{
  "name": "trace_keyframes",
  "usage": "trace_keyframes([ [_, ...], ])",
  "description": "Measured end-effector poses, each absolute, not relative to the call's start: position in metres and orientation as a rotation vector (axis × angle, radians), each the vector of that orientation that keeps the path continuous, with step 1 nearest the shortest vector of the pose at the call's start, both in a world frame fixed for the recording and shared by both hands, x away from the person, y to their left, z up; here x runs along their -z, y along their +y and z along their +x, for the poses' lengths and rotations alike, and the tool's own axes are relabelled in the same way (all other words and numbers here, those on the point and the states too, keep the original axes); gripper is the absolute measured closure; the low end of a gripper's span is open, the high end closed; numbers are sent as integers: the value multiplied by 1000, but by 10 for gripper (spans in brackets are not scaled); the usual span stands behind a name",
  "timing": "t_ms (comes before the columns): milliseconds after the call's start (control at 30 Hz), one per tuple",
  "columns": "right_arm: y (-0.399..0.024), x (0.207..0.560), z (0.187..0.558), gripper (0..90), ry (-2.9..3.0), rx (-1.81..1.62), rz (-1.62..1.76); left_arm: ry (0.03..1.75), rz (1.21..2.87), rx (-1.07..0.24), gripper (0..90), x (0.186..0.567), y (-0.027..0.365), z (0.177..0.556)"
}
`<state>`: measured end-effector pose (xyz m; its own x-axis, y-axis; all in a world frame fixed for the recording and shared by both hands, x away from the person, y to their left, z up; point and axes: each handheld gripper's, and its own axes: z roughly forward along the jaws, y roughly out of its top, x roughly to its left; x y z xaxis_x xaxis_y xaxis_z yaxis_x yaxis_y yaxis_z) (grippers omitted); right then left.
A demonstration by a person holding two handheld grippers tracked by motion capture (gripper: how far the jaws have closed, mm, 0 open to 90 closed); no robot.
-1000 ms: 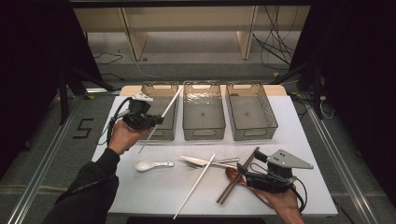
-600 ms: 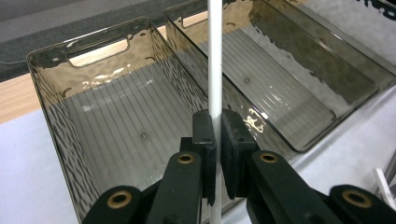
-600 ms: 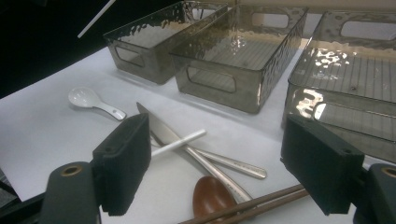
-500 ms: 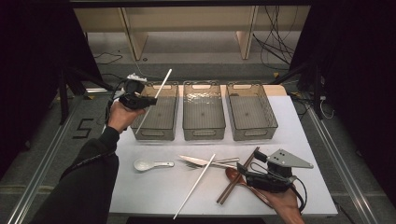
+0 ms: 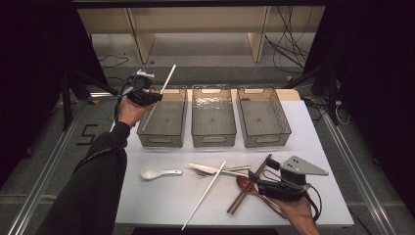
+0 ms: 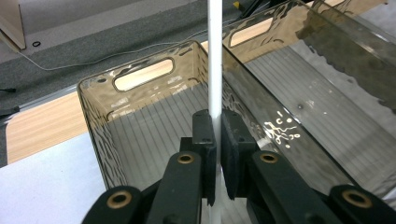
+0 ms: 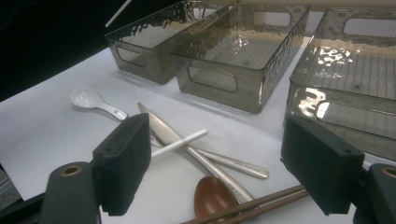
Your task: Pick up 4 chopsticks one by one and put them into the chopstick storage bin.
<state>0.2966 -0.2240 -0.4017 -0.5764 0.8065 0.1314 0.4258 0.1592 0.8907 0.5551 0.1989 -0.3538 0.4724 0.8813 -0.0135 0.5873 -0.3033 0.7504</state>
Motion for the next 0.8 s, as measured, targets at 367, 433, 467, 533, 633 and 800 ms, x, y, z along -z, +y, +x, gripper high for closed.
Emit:
trace_keyframes([
  [367, -224, 402, 296, 252, 2070, -1394, 1165, 1214, 2060, -556, 844, 378, 195, 560],
  [433, -223, 402, 296, 252, 2071, -1395, 1164, 1208, 2081, -568, 843, 381, 194, 559],
  [467, -223, 402, 296, 252, 2072, -1394, 1164, 1205, 2088, -572, 843, 382, 194, 559],
  [533, -223, 402, 297, 252, 2073, -1394, 1164, 1205, 2089, -576, 842, 384, 194, 560],
  [633, -223, 402, 296, 252, 2074, -1392, 1166, 1212, 2111, -571, 842, 387, 194, 560],
  [800, -223, 402, 296, 252, 2074, -1393, 1167, 1238, 2122, -559, 838, 394, 195, 561],
])
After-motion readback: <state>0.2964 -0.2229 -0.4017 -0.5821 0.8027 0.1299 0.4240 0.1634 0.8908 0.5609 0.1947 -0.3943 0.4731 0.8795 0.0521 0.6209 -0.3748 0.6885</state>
